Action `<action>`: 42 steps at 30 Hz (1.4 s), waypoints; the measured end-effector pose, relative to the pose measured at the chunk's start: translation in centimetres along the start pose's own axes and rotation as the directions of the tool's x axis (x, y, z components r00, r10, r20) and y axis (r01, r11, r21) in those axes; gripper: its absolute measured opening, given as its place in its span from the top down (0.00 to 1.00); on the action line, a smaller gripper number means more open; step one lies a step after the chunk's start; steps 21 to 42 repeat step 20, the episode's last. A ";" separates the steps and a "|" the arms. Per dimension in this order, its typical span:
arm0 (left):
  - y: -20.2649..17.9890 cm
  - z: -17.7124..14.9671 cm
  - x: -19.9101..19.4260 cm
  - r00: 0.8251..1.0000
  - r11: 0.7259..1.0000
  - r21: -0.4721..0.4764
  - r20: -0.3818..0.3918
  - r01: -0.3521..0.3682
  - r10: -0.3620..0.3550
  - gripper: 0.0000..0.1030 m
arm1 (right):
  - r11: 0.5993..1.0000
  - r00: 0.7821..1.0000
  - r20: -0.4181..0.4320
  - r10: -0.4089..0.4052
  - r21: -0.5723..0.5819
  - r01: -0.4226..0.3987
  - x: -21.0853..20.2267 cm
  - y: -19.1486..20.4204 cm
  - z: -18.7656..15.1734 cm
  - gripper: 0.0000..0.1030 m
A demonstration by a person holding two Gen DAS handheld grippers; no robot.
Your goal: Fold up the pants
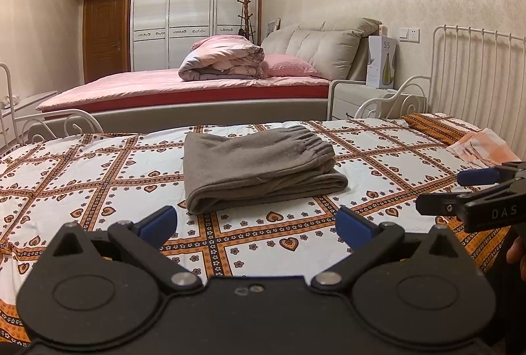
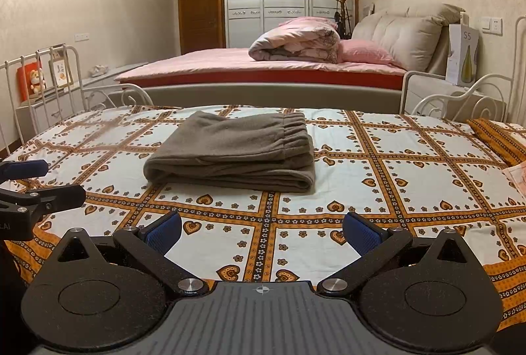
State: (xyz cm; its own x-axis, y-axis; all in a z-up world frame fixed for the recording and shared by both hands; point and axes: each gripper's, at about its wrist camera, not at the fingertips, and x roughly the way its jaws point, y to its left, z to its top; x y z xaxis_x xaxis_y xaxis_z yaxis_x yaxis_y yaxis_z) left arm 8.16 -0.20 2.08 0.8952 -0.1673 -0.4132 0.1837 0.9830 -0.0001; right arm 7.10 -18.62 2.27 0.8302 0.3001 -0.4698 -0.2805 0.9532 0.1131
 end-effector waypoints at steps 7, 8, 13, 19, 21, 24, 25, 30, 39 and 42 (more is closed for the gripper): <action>-0.1 0.1 -0.1 1.000 1.000 0.006 0.006 0.008 -0.009 0.06 | 1.000 1.000 0.000 0.000 0.001 0.000 0.0 0.0 0.0 0.00; 0.0 0.1 -0.1 1.000 1.000 0.008 0.007 0.008 -0.008 0.06 | 1.000 1.000 0.000 0.000 0.000 0.000 0.1 0.0 0.0 0.00; 0.0 0.1 -0.3 1.000 1.000 0.004 0.024 0.012 -0.012 0.06 | 1.000 1.000 0.000 0.000 -0.001 0.000 0.0 0.0 0.0 0.00; 0.2 0.1 -0.4 0.999 1.000 0.007 0.035 0.018 -0.018 0.06 | 1.000 1.000 0.001 0.001 -0.003 -0.001 0.1 0.0 0.0 0.00; 0.2 0.1 -0.4 0.999 1.000 0.004 0.031 0.020 -0.020 0.06 | 1.000 1.000 0.000 0.001 -0.003 -0.001 0.1 0.0 0.0 0.00; 0.2 0.1 -0.4 0.999 1.000 0.004 0.031 0.020 -0.020 0.06 | 1.000 1.000 0.000 0.001 -0.003 -0.001 0.1 0.0 0.0 0.00; 0.2 0.1 -0.4 0.999 1.000 0.004 0.031 0.020 -0.020 0.06 | 1.000 1.000 0.000 0.001 -0.003 -0.001 0.1 0.0 0.0 0.00; 0.2 0.1 -0.4 0.999 1.000 0.004 0.031 0.020 -0.020 0.06 | 1.000 1.000 0.000 0.001 -0.003 -0.001 0.1 0.0 0.0 0.00; 0.2 0.1 -0.4 0.999 1.000 0.004 0.031 0.020 -0.020 0.06 | 1.000 1.000 0.000 0.001 -0.003 -0.001 0.1 0.0 0.0 0.00; 0.2 0.1 -0.4 0.999 1.000 0.004 0.031 0.020 -0.020 0.06 | 1.000 1.000 0.000 0.001 -0.003 -0.001 0.1 0.0 0.0 0.00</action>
